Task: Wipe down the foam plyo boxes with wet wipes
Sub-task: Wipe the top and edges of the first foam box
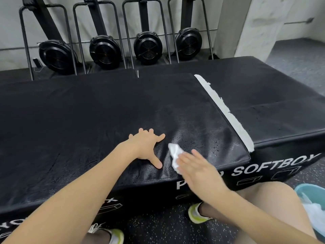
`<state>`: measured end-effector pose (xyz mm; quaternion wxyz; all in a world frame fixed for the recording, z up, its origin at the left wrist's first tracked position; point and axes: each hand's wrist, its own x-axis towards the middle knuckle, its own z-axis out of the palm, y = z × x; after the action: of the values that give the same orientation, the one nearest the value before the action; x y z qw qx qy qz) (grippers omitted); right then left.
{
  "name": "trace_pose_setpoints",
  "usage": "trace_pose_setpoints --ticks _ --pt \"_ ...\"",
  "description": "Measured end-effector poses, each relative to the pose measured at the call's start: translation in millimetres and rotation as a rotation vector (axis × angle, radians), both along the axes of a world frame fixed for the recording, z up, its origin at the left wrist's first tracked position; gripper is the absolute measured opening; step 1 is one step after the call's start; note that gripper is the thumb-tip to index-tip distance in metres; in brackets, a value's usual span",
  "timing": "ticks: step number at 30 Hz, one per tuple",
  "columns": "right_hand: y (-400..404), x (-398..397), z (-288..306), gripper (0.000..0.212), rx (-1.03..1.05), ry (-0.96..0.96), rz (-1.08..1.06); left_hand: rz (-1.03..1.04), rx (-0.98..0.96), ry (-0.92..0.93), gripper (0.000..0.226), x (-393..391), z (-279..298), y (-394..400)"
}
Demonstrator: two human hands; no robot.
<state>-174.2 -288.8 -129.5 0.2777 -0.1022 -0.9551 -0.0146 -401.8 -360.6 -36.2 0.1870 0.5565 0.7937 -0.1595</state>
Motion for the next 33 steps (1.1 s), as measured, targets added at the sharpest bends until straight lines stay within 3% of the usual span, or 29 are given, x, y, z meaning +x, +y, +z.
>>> trace_pose_setpoints --ticks 6,12,17,22,26,29,33 --pt "32.5 37.6 11.3 0.021 -0.057 -0.027 -0.354 0.006 -0.024 0.01 0.13 0.8 2.3 2.8" --pt "-41.1 -9.1 -1.6 0.028 -0.176 -0.032 -0.218 0.01 -0.04 0.037 0.133 4.6 4.5 4.0" --pt "-25.3 20.9 -7.4 0.026 -0.117 0.057 -0.238 0.008 -0.011 0.029 0.13 4.5 2.9 -0.4" --pt "36.2 83.6 -5.7 0.016 -0.134 0.138 -0.546 0.018 -0.015 0.008 0.13 4.0 3.0 1.0" --pt "46.5 86.6 -15.5 0.026 -0.232 0.192 -0.692 0.015 -0.019 0.016 0.131 3.3 2.6 2.2" --pt "24.7 62.9 -23.6 0.032 -0.295 0.215 -0.69 0.018 -0.024 0.02 0.13 3.9 2.6 3.0" --pt "-18.6 28.1 -34.8 0.04 -0.185 0.124 -0.462 0.02 -0.034 0.024 0.128 6.3 4.3 2.8"
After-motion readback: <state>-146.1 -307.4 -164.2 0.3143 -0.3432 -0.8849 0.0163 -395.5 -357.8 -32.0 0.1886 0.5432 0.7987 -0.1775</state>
